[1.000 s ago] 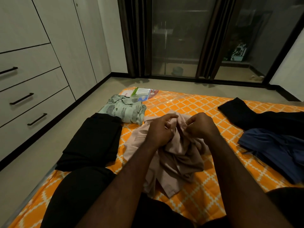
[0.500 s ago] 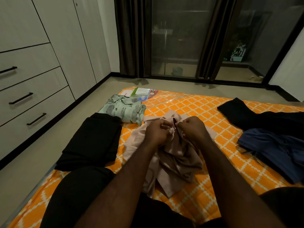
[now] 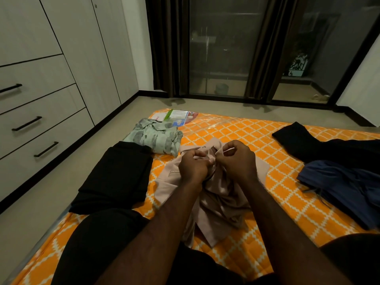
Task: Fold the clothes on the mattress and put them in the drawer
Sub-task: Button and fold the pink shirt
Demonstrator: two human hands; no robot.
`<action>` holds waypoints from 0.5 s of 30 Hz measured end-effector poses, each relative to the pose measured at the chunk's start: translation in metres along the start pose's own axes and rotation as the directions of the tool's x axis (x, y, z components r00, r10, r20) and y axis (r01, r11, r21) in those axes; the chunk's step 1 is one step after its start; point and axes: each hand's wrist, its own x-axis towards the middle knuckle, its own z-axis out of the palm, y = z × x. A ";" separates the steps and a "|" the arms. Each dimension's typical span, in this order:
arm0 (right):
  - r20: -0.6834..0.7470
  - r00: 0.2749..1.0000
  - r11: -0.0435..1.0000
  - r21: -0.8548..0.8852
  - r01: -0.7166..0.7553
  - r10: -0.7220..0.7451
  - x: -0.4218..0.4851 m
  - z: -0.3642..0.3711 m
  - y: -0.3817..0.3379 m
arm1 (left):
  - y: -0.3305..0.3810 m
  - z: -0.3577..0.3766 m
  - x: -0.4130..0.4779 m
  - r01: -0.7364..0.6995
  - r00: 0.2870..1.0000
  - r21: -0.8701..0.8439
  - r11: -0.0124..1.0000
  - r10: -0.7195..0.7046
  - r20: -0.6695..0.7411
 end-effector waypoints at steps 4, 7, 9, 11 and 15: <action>0.030 0.989 0.988 -0.051 0.149 -0.147 -0.004 0.006 0.004 | 0.002 0.001 -0.004 0.148 0.988 -0.176 0.973 -0.139 0.064; 0.031 0.982 0.981 -0.047 0.187 -0.186 -0.002 0.008 0.008 | 0.000 -0.001 -0.004 0.221 0.974 -0.267 0.938 -0.196 0.116; 0.035 0.984 0.983 -0.040 0.178 -0.177 -0.001 0.008 0.009 | 0.001 -0.002 -0.006 0.249 0.966 -0.346 0.905 -0.204 0.162; 0.055 0.987 0.988 -0.025 0.155 -0.154 0.001 0.008 0.011 | 0.003 -0.002 -0.008 0.266 0.960 -0.390 0.882 -0.204 0.192; 0.127 0.983 0.992 0.026 0.127 -0.130 0.003 0.005 0.016 | 0.002 -0.003 -0.006 0.280 0.958 -0.439 0.854 -0.216 0.191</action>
